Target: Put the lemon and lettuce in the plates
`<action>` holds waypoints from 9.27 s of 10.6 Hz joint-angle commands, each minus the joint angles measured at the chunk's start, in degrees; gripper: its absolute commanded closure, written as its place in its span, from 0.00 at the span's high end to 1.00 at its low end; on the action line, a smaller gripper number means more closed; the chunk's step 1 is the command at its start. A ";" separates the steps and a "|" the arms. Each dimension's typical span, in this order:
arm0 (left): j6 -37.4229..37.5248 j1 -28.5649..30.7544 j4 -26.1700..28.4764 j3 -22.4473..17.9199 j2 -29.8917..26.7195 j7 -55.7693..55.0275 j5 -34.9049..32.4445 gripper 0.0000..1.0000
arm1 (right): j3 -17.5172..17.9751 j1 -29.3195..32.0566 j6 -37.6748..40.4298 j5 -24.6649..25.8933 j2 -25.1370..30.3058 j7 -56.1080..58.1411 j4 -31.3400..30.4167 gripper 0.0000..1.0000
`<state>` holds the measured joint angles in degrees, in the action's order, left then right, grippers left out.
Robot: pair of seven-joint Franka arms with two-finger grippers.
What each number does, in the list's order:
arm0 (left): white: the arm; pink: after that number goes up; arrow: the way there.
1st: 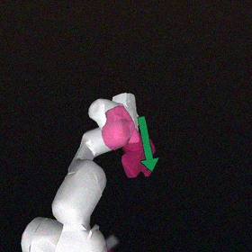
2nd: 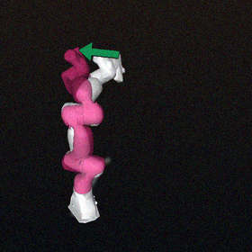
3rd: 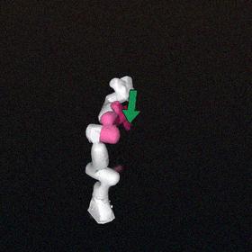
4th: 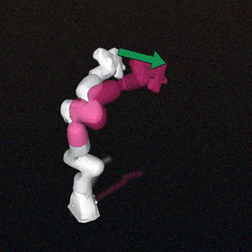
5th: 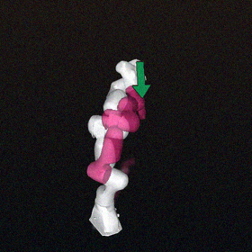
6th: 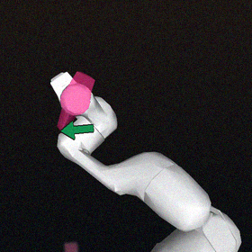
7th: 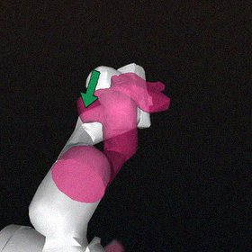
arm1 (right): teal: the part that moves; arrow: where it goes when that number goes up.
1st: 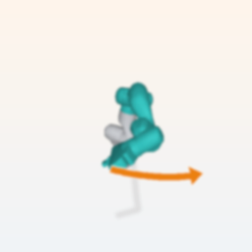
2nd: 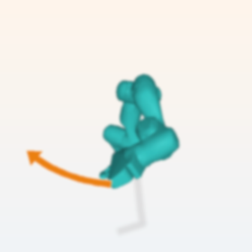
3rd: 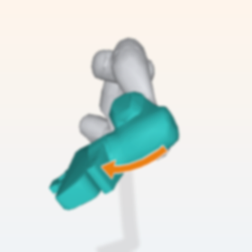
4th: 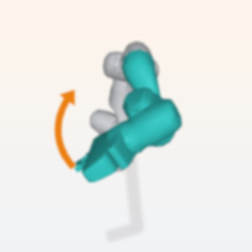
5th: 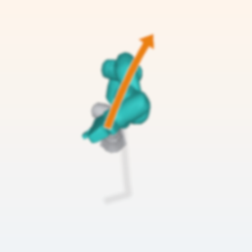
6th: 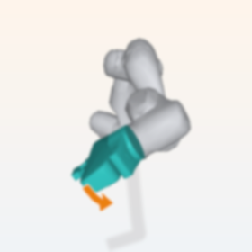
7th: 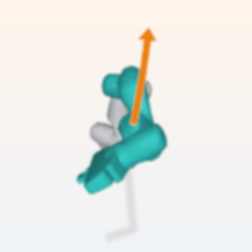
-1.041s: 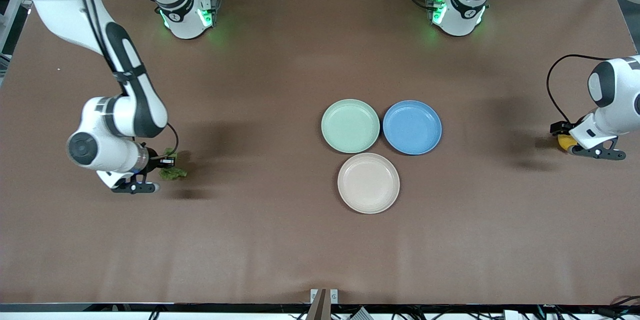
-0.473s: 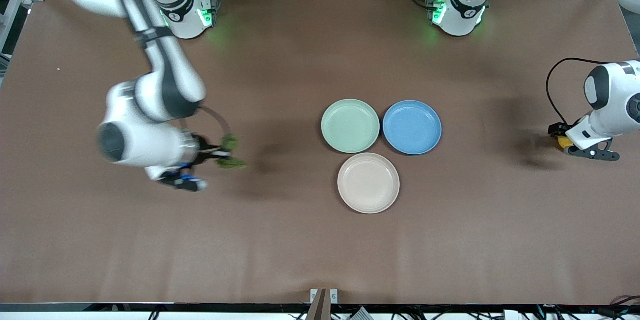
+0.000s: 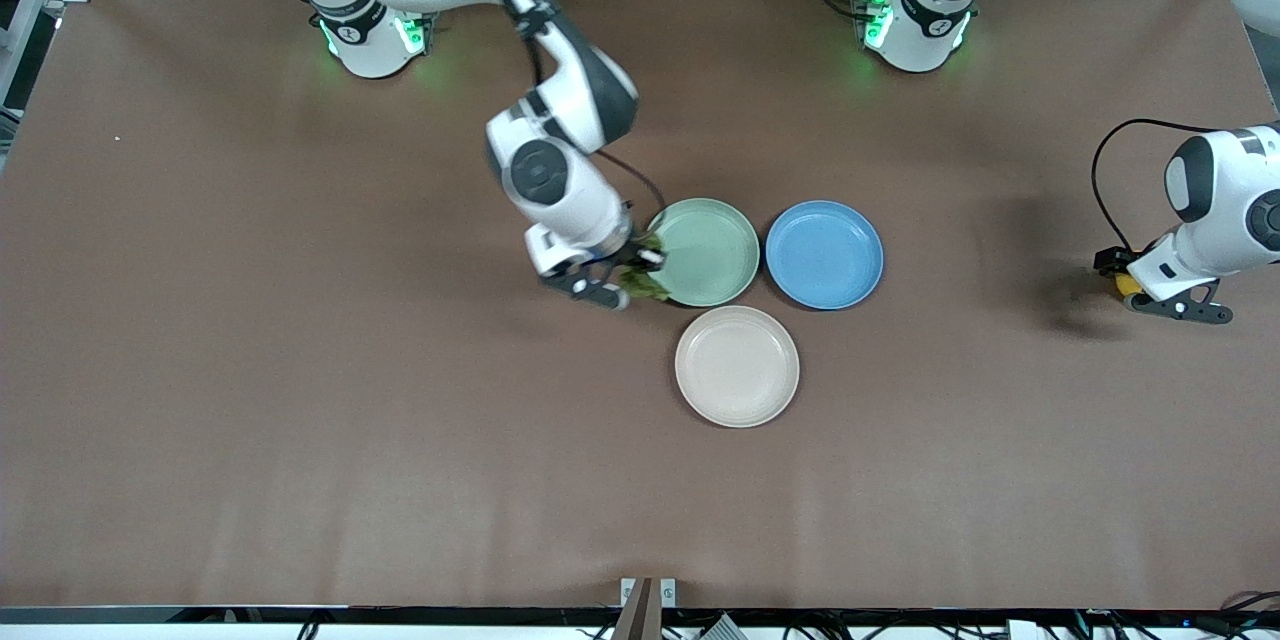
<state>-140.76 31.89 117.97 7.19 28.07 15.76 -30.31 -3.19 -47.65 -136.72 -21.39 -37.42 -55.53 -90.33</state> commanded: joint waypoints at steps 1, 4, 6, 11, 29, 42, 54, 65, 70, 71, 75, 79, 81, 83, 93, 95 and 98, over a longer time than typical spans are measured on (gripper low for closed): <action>-1.36 1.34 -0.90 0.37 0.93 -0.12 -2.04 0.24 | -1.03 -5.41 -5.29 1.34 -4.76 -10.17 4.01 0.00; -1.36 1.16 -1.17 0.46 0.76 -0.73 -1.95 0.00 | -1.56 -9.74 -6.11 5.90 -4.69 -19.86 4.02 1.00; -1.36 0.72 -1.34 1.07 -0.11 -0.91 -1.95 0.00 | -1.91 -9.22 -4.97 11.97 -4.42 -19.97 4.72 1.00; 9.50 0.63 -7.56 12.64 -2.76 -10.53 -0.54 0.00 | -9.36 -6.59 11.04 13.74 4.51 -0.81 7.79 1.00; 10.80 -30.01 -30.52 24.57 14.29 -71.81 14.22 0.00 | -26.06 21.14 52.17 13.48 24.76 50.34 14.74 1.00; 13.67 -33.40 -25.72 10.92 3.94 -81.69 20.11 1.00 | -1.83 44.92 53.48 19.28 29.32 53.95 11.85 1.00; 4.97 -1.14 -7.67 34.48 -6.98 -73.00 21.69 1.00 | 8.02 54.68 47.33 20.07 36.89 53.51 0.24 1.00; 19.82 -22.13 -3.03 5.91 -14.87 -45.32 20.36 1.00 | 8.11 54.33 47.51 19.98 36.62 53.95 0.86 1.00; 19.91 -28.10 5.43 1.34 -25.60 -37.58 28.63 1.00 | 8.11 55.30 47.77 19.81 36.45 54.12 0.77 1.00; 19.91 -28.80 3.25 1.25 -25.61 -36.60 28.64 1.00 | 8.11 55.21 47.68 19.72 36.45 54.03 0.77 1.00; 25.85 -28.64 -10.63 1.86 -26.66 -32.75 28.37 1.00 | 8.02 54.86 47.51 19.54 36.54 54.03 0.77 1.00; 32.90 -28.37 -13.88 3.27 -33.17 -30.35 28.81 1.00 | 6.17 52.66 47.33 19.90 36.63 53.59 0.59 1.00; 43.07 -28.72 -20.48 3.19 -32.64 -28.26 31.34 1.00 | 6.17 52.05 46.63 19.90 36.89 53.51 0.50 1.00; 44.78 -28.90 -20.68 3.36 -32.82 -25.26 31.80 1.00 | 6.17 52.05 46.54 19.98 36.89 54.21 0.59 1.00; 54.45 -29.42 -28.15 3.01 -32.03 -23.32 31.98 1.00 | 1.34 47.92 46.89 19.98 37.33 54.21 1.20 1.00; 54.54 -29.43 -28.76 3.01 -32.03 -20.18 31.80 1.00 | 1.34 47.83 47.07 19.90 37.07 54.12 1.12 1.00; 55.24 -29.34 -28.94 3.01 -32.11 -19.72 31.89 1.00 | 1.34 48.18 47.86 19.90 37.07 54.12 1.12 1.00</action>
